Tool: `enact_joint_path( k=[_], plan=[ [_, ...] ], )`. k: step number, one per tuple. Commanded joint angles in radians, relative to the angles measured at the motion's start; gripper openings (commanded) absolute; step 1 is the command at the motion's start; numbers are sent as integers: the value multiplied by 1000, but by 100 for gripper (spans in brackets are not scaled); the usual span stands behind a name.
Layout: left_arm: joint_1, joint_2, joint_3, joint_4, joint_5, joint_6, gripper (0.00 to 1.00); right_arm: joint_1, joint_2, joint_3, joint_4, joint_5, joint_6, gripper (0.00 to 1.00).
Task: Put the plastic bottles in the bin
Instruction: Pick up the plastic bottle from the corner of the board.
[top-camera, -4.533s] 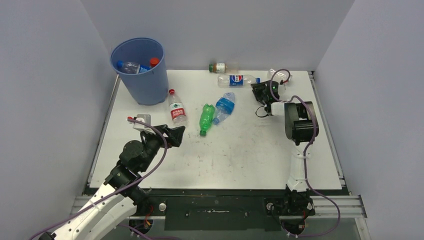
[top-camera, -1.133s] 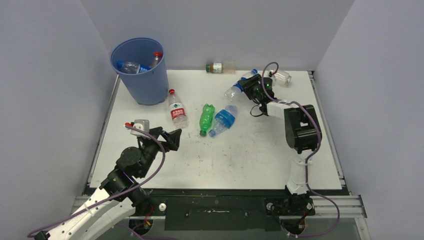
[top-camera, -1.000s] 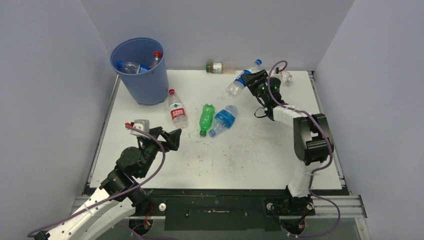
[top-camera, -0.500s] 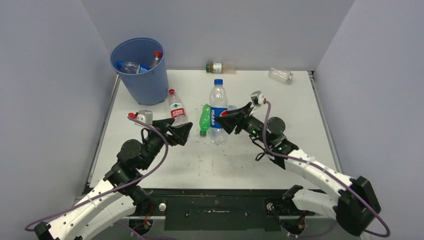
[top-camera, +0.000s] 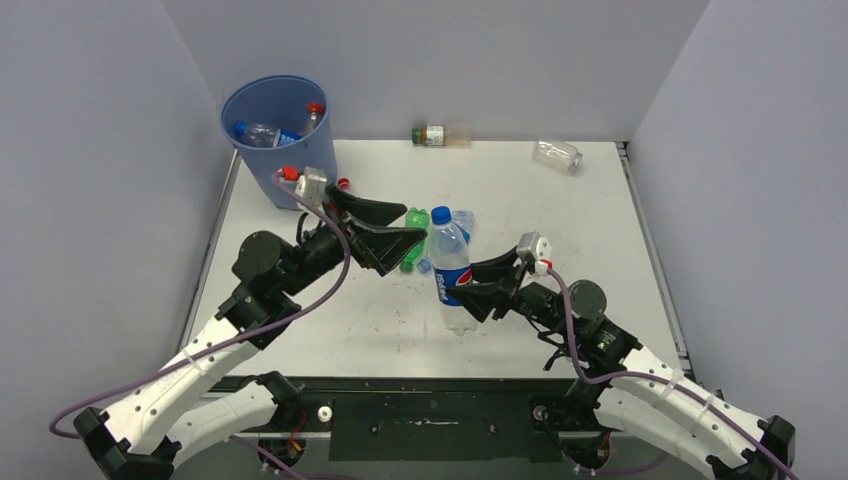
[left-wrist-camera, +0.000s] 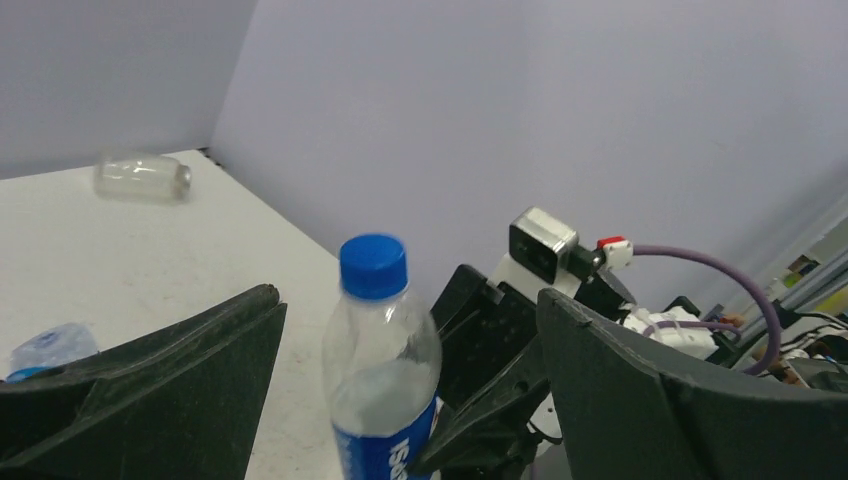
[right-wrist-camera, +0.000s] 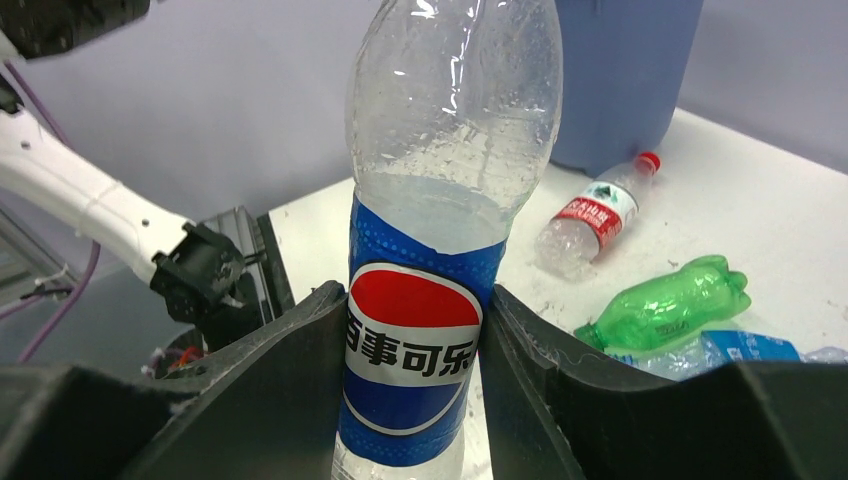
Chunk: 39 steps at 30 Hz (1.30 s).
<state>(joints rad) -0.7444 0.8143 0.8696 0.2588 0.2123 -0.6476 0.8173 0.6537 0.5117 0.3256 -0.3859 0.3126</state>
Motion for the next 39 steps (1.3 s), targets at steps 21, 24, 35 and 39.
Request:
enact_joint_path(
  k=[21, 24, 35, 39],
  plan=[
    [8, 264, 197, 31, 256, -122, 57, 77, -17, 7, -21, 81, -85, 31],
    [7, 276, 198, 42, 267, -128, 47, 80, -17, 10, -27, 85, -85, 31],
    [6, 277, 194, 37, 288, -97, 0, 94, -22, 40, -76, 114, -61, 77],
    [8, 228, 180, -8, 188, -26, 0, 94, -23, 76, -128, 160, -1, 90]
  ],
)
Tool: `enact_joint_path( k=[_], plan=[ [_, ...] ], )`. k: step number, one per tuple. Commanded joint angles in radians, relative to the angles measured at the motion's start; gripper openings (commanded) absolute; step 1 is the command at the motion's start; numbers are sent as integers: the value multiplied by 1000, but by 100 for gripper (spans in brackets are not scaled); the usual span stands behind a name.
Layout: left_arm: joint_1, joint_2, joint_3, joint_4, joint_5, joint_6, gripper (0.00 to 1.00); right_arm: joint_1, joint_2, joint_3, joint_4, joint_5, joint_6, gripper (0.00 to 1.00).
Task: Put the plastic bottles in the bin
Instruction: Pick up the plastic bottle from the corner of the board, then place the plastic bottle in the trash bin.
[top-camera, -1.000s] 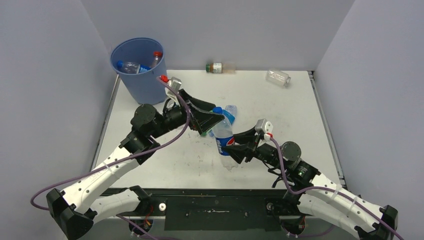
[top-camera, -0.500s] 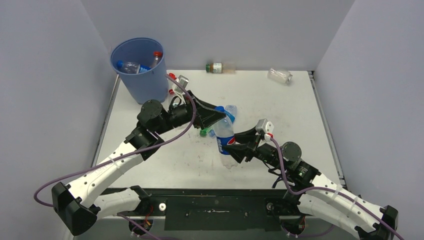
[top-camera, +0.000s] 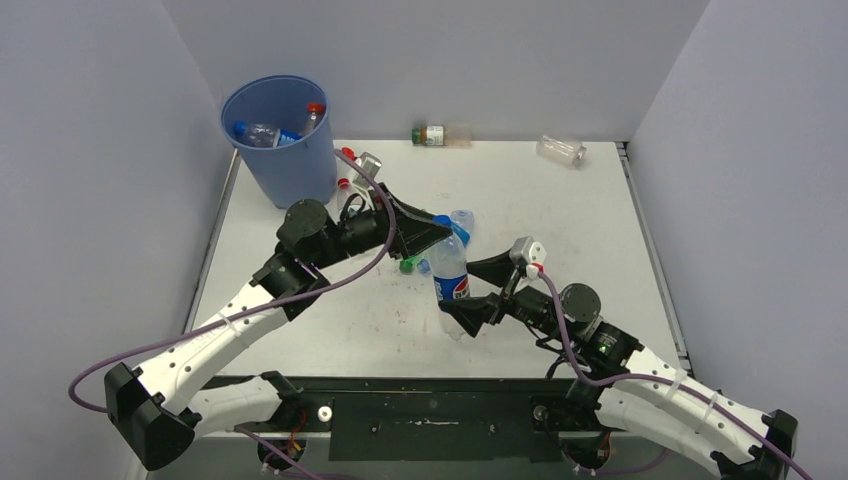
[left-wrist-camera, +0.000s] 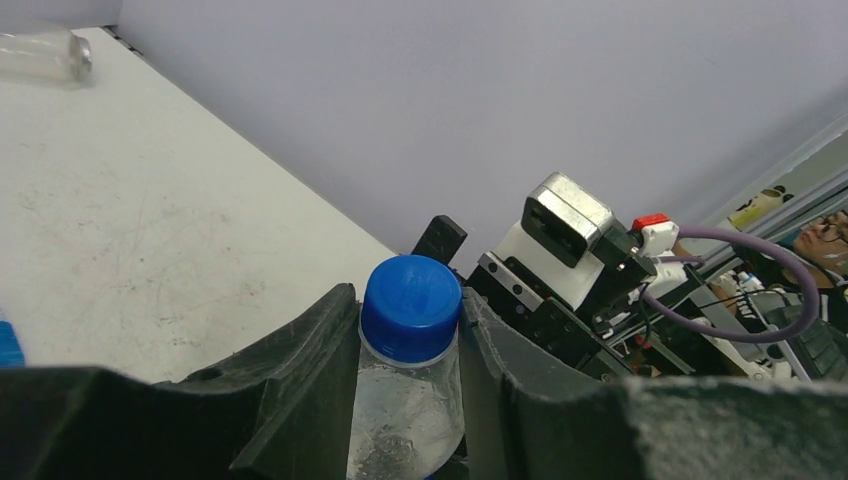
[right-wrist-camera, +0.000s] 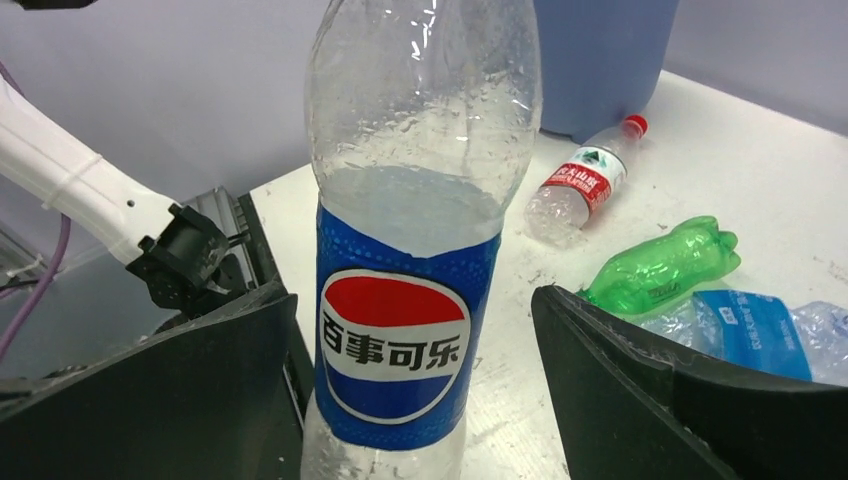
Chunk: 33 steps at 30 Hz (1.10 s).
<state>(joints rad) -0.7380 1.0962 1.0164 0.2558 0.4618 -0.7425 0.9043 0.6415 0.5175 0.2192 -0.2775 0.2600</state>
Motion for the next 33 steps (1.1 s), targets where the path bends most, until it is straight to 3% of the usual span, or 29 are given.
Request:
enact_joint_path(
  k=[1, 9, 15, 19, 26, 30, 33],
  plan=[
    [3, -79, 29, -19, -115, 94, 0, 7, -13, 84, -34, 55, 72, 90],
    [6, -237, -9, -50, -410, 290, 0, 6, -54, 208, -84, 26, 208, 90],
    [6, -323, 45, -83, -598, 451, 0, 6, -62, 277, -106, 10, 238, 90],
    [6, -367, 81, -85, -704, 623, 0, 5, -123, 236, -137, 176, 201, 90],
    [7, -373, 124, 16, -976, 901, 0, 5, -198, 121, -250, 658, 247, 90],
    [14, -299, 186, 96, -1042, 1069, 0, 5, -183, 74, -285, 687, 264, 90],
    [44, -226, 244, 110, -1057, 1104, 0, 4, -156, 41, -272, 666, 283, 89]
  ],
)
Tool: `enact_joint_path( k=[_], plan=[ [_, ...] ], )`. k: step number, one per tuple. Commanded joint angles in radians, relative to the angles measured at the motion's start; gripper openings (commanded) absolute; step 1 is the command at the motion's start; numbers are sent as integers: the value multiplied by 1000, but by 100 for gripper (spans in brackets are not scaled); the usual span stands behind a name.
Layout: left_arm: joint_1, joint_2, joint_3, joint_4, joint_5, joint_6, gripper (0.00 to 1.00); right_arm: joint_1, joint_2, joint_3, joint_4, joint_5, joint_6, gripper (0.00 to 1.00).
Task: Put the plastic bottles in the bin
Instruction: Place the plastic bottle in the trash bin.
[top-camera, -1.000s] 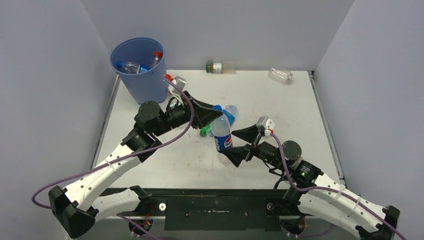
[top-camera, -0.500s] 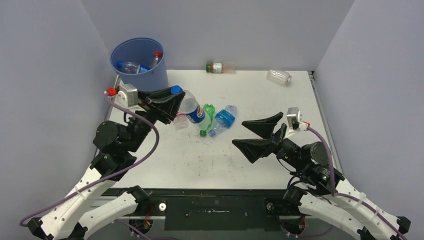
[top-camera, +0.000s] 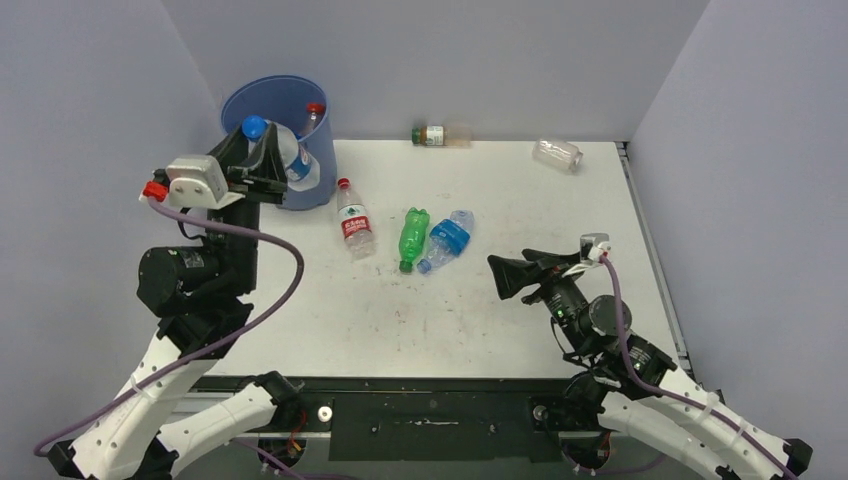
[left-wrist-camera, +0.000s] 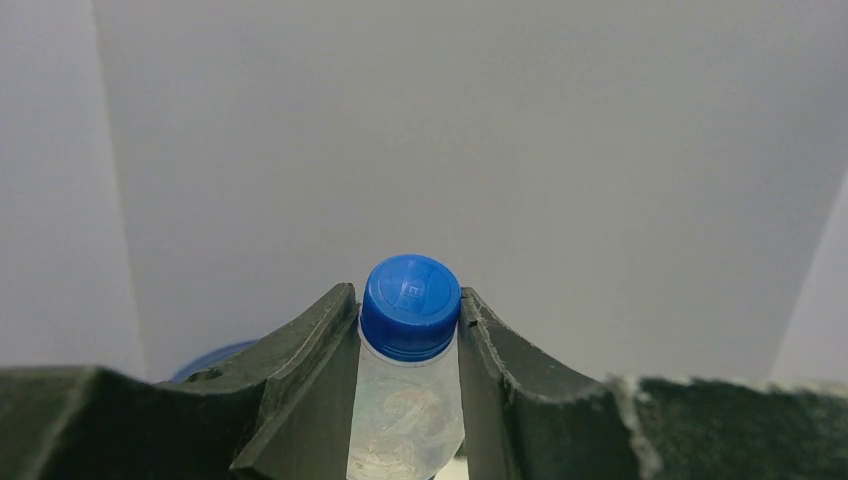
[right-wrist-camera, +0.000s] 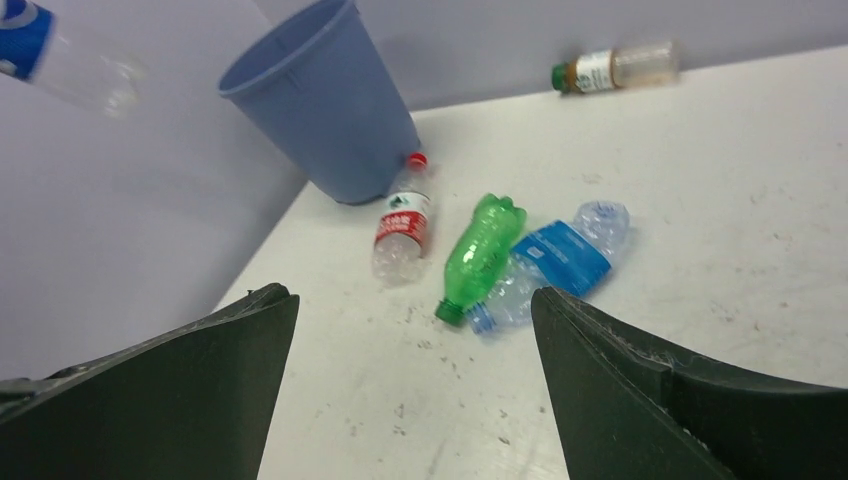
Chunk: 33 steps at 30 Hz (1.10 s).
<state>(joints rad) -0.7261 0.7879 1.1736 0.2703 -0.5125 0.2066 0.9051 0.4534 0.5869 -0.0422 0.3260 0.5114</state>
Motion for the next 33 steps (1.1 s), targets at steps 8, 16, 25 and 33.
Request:
enact_joint_path(
  k=[8, 16, 25, 33],
  plan=[
    [399, 228, 160, 145, 42, -120, 0, 5, 76, -74, 33, -11, 69, 90],
    [584, 421, 82, 540, 130, -323, 0, 4, 83, -134, 87, -43, 95, 90],
    [671, 637, 185, 486, 54, -221, 0, 3, 113, -188, 149, -48, 91, 90],
    [697, 804, 277, 390, -16, -140, 0, 0, 110, -199, 172, -55, 81, 90]
  ],
)
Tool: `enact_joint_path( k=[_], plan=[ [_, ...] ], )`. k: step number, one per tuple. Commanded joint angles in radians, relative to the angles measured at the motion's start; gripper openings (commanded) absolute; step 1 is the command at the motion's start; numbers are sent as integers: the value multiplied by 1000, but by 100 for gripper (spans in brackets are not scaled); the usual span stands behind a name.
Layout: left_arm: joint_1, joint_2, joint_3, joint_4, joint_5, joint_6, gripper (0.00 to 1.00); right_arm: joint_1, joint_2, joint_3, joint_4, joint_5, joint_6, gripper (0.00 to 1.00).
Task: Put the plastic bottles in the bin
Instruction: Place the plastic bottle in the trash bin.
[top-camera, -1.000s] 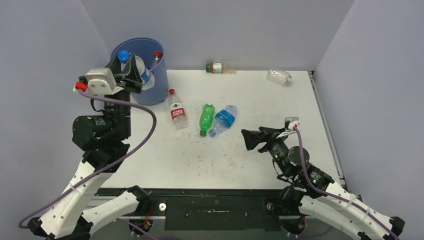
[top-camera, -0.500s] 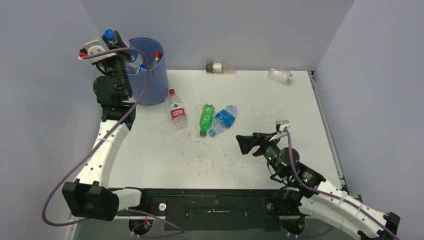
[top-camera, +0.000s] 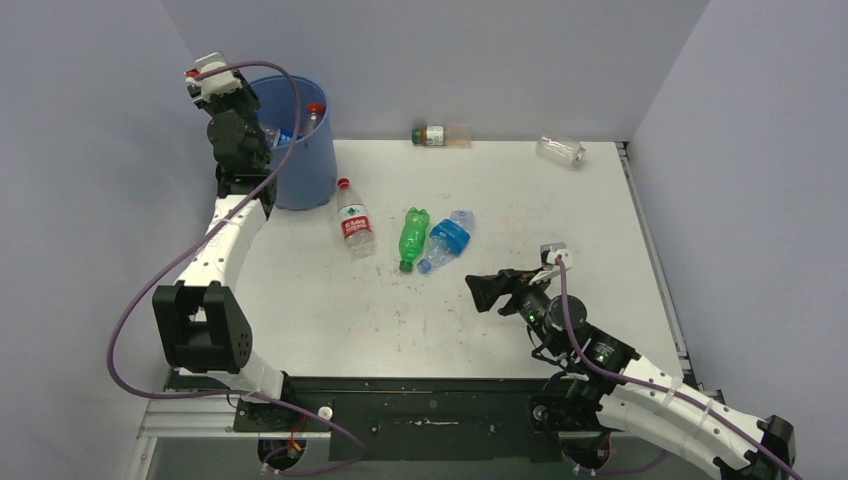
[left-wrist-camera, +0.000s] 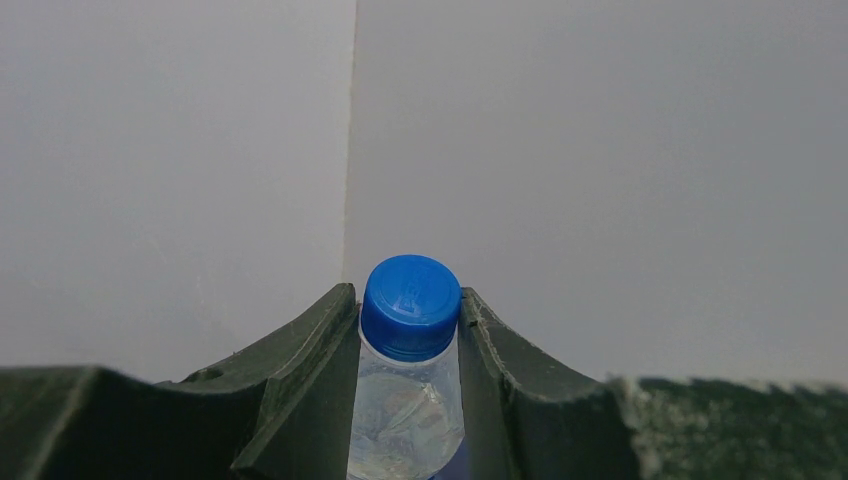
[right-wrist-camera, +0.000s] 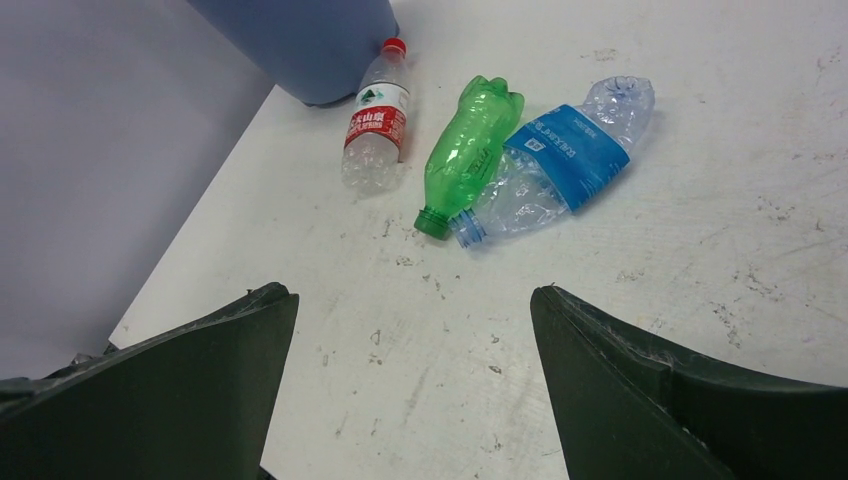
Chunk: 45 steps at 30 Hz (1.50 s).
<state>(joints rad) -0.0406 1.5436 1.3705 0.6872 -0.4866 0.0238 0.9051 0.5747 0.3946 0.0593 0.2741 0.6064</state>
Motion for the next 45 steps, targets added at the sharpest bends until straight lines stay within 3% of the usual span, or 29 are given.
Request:
enact_joint_path(
  k=[1, 8, 18, 24, 32, 33, 35, 38, 41, 45],
  plan=[
    [13, 66, 79, -43, -42, 36, 0, 0, -10, -9, 72, 3, -22, 90],
    [35, 157, 75, -206, 32, -161, 0, -3, 4, 6, 56, 27, -54, 90],
    [107, 234, 139, -386, 213, -324, 0, -6, 13, 0, 53, 22, -47, 89],
    [126, 253, 175, -473, 234, -340, 0, -8, 23, 5, 51, 18, -53, 90],
    [125, 257, 275, -620, 129, -280, 0, -9, 34, 9, 41, 13, -60, 90],
    [124, 256, 283, -628, 128, -279, 6, -9, 32, 8, 40, 14, -59, 90],
    [117, 259, 304, -640, 130, -273, 30, -10, 29, 7, 39, 13, -59, 90],
    [107, 265, 344, -663, 128, -261, 40, -11, 25, 11, 32, 13, -61, 90],
    [103, 281, 387, -713, 129, -255, 34, -11, 20, 16, 23, 16, -63, 90],
    [96, 317, 443, -786, 134, -228, 3, -11, 10, 13, 19, 20, -67, 90]
  ],
)
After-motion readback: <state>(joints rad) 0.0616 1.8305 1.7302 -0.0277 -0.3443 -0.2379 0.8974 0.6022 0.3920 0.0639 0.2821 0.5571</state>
